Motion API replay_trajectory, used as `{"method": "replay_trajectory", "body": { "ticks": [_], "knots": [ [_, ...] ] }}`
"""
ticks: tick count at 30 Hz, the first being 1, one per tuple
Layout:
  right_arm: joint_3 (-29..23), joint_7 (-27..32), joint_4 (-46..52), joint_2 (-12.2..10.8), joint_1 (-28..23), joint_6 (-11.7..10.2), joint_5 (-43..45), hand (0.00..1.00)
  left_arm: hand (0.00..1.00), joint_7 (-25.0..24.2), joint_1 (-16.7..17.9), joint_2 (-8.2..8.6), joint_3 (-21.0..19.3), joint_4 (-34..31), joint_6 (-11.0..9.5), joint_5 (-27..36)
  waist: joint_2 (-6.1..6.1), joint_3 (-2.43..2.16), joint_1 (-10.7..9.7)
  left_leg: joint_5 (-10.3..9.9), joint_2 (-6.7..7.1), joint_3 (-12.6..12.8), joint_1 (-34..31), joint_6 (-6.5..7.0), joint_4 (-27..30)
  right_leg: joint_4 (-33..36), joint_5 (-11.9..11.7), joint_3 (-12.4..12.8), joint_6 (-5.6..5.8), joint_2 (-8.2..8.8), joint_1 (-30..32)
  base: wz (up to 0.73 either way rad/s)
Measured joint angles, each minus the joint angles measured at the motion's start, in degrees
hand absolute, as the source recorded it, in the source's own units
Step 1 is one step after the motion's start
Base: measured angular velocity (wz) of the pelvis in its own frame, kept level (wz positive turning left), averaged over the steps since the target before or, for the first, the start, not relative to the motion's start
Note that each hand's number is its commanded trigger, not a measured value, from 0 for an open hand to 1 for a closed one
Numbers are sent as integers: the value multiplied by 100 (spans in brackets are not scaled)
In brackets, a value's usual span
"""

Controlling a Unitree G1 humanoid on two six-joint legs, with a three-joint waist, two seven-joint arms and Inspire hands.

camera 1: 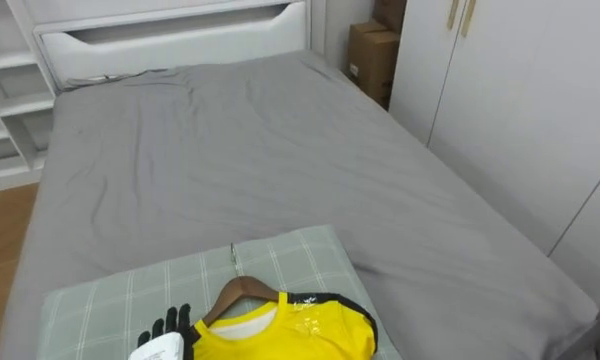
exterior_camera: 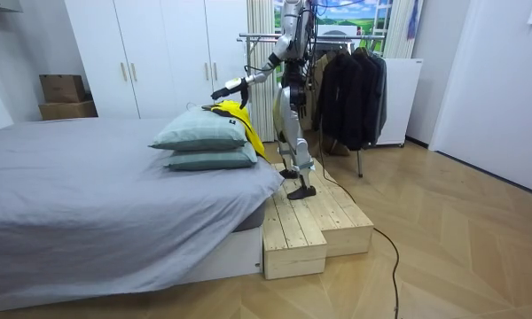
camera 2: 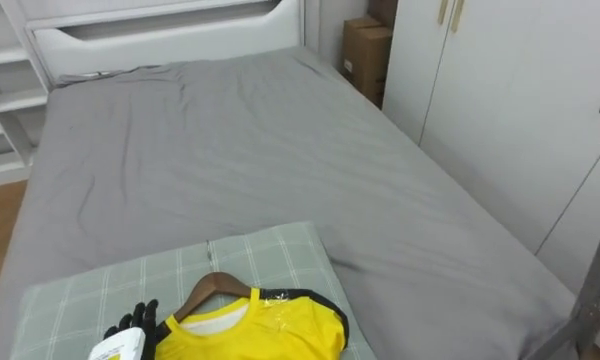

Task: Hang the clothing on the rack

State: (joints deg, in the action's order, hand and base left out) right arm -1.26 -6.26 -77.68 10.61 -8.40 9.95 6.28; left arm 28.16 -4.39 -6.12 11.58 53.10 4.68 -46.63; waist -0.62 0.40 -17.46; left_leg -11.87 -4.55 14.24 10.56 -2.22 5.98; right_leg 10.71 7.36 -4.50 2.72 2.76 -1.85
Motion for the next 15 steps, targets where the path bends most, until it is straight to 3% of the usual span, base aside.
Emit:
{"method": "replay_trajectory", "body": {
  "ticks": [9, 15],
  "knots": [
    [-1, 6, 11, -21, -82, 20, -28, 0, 0, -186, -85, 0, -35, 269, 29, 362, 11, -22, 5, -1, -8, 113, -35, -1, -35, 6, -2, 144, -2, -40, 120, -8],
    [1, 51, 150, -89, -65, 151, -157, 0, 0, -197, -425, -9, -135, 663, 38, 643, 66, -31, 20, -15, -20, 241, -195, -23, -28, 157, -8, 256, -12, -70, 410, -10]
  ]
}}
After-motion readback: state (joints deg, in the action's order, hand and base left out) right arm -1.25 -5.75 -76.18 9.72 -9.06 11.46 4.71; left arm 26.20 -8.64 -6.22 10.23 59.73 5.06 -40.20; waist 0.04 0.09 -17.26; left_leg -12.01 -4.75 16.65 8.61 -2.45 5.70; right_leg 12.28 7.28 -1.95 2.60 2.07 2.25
